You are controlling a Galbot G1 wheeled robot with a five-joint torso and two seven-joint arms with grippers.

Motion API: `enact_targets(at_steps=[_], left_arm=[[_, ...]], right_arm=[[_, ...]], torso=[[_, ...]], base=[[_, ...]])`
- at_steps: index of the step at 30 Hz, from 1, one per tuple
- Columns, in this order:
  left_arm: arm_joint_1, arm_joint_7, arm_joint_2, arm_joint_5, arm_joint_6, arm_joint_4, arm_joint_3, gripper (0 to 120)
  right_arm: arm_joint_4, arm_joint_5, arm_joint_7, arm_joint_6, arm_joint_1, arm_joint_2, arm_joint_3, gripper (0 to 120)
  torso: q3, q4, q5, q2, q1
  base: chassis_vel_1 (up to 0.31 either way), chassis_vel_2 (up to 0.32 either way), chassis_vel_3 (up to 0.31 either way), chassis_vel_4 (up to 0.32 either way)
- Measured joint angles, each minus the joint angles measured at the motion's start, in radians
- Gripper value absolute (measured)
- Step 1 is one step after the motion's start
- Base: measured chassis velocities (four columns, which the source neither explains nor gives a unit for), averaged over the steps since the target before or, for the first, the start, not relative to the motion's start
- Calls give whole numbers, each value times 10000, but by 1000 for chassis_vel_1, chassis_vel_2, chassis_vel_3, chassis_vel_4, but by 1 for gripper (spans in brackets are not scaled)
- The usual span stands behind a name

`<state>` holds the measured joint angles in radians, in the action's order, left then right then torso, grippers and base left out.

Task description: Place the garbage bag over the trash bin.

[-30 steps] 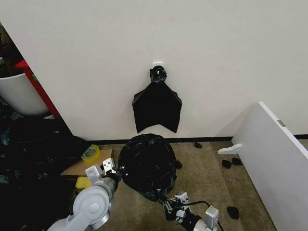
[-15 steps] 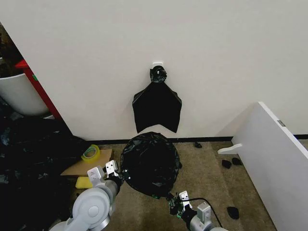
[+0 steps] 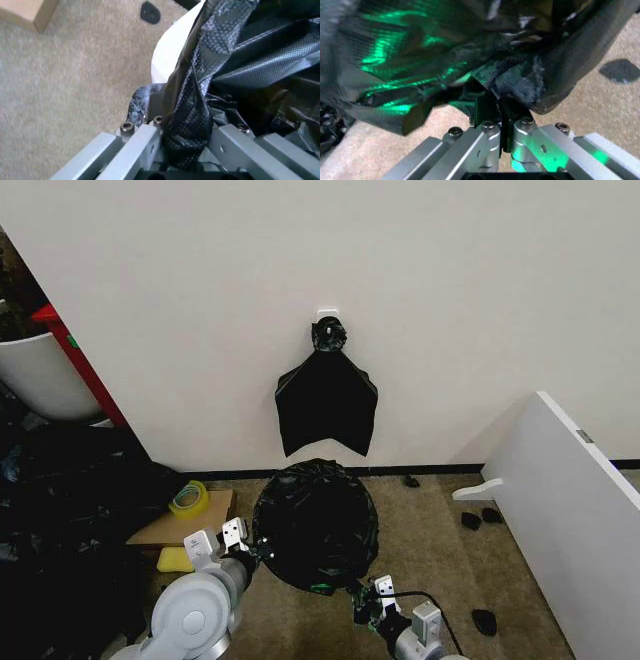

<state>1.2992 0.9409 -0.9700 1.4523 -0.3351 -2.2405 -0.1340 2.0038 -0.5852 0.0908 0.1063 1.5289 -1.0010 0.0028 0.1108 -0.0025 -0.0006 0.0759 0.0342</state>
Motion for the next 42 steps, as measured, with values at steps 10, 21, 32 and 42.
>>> enact_targets(at_steps=[10,21,32,42], left_arm=[[-76,965,-340,1238,-30,-267,-257,0],[-50,1137,-449,1712,-93,-380,-366,0],[-209,1040,-480,1859,-111,-46,-481,0],[-419,746,-445,1838,-74,504,-761,0]], right_arm=[[-459,583,-97,-90,-141,16,-18,0],[-678,587,41,-72,-165,-56,126,0],[-510,530,16,-334,115,-96,208,7],[102,842,104,-300,659,123,432,43]], torso=[[0,0,1,0,0],[0,0,0,0,0],[0,0,0,0,0],[0,0,1,0,0]], base=[[0,0,0,0],[0,0,0,0],[0,0,0,0],[0,0,0,0]])
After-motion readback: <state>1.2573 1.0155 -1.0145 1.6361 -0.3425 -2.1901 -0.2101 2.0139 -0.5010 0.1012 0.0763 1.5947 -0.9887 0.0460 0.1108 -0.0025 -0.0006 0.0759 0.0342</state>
